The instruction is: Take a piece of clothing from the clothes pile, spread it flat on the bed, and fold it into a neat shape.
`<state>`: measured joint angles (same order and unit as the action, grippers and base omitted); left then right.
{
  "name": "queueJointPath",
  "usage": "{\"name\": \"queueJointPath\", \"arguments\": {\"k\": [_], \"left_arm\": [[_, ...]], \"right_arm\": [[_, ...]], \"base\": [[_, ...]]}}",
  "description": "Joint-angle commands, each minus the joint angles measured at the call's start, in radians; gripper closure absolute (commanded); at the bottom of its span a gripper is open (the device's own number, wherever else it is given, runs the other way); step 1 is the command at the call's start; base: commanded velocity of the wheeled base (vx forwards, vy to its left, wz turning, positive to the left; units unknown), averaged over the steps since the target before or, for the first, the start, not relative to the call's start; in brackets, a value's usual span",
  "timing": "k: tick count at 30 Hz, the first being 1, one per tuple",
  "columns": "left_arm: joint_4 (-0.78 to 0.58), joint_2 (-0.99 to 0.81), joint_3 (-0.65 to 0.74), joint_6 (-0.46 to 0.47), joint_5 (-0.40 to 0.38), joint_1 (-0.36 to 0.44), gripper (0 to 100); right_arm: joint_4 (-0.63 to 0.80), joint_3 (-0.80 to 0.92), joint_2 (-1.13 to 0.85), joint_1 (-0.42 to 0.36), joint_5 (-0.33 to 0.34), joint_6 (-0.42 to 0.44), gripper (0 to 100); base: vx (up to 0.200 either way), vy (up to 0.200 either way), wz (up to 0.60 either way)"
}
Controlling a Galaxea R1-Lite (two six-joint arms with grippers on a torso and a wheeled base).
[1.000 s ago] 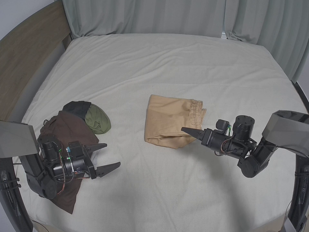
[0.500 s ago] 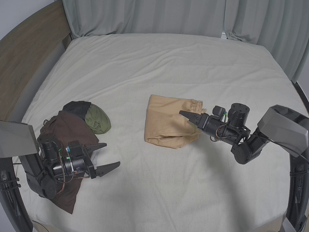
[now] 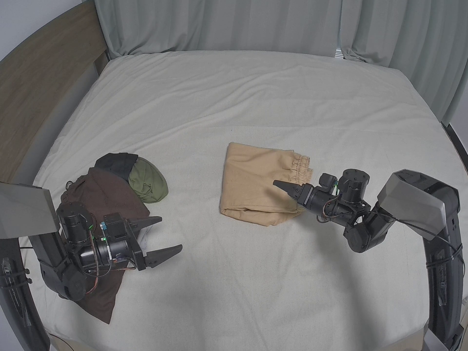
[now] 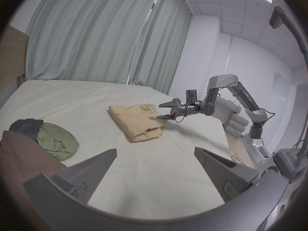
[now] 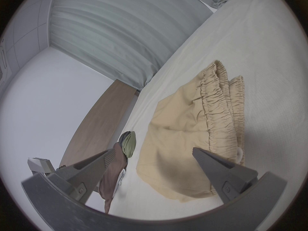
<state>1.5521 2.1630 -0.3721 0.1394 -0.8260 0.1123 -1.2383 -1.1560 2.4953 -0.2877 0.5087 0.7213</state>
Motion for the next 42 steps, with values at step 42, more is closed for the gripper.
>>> {"name": "queueJointPath", "arguments": {"k": [42], "left_arm": [[-0.014,-0.677,0.372,-0.126,0.082,0.336,0]], "right_arm": [[0.266,0.961,-1.363,0.404,-0.004,-0.723,0]], "base": [[0.0,0.0,0.0]]}}
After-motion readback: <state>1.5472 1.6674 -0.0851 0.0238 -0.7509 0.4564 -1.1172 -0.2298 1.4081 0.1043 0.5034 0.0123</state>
